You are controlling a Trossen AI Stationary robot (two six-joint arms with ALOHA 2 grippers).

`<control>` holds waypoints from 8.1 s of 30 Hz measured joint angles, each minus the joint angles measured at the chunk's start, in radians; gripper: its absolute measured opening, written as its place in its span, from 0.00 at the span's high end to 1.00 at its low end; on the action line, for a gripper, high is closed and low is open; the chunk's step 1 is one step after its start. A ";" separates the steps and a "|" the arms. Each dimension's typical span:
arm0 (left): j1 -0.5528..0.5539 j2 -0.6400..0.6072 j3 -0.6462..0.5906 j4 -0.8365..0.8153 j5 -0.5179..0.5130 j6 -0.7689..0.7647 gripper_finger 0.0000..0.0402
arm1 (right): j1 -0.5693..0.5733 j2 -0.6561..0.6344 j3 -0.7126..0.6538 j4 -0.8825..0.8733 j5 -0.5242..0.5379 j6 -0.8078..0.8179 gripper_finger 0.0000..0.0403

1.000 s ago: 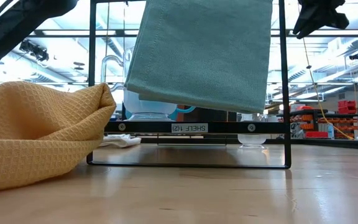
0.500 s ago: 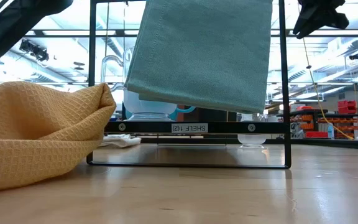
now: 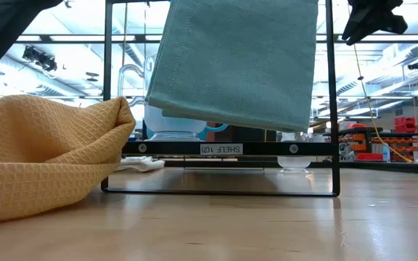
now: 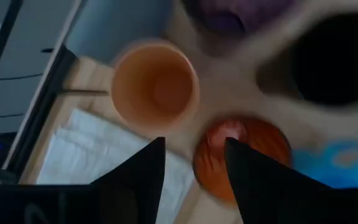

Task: Stack small to large cups/mugs on shelf
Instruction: Put the dark blue mug on the shelf

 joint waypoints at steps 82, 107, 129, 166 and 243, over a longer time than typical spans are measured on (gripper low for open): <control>0.522 -0.865 -1.459 2.142 0.604 -0.129 0.97 | 0.000 -0.020 0.000 -0.016 0.011 0.027 0.75; 0.680 -0.965 -1.360 0.568 0.260 -0.054 0.77 | 0.000 0.019 0.000 0.080 -0.016 -0.006 0.75; 0.628 -0.758 -1.362 0.571 0.151 -0.061 0.44 | 0.000 0.043 0.000 0.118 -0.087 -0.024 0.75; 0.610 -0.637 -1.308 0.611 0.130 0.103 0.93 | 0.000 0.043 0.000 0.173 -0.087 0.000 0.75; 0.184 -0.499 -0.223 0.407 0.006 -0.296 0.94 | 0.029 0.536 0.093 1.257 -0.020 -1.111 0.50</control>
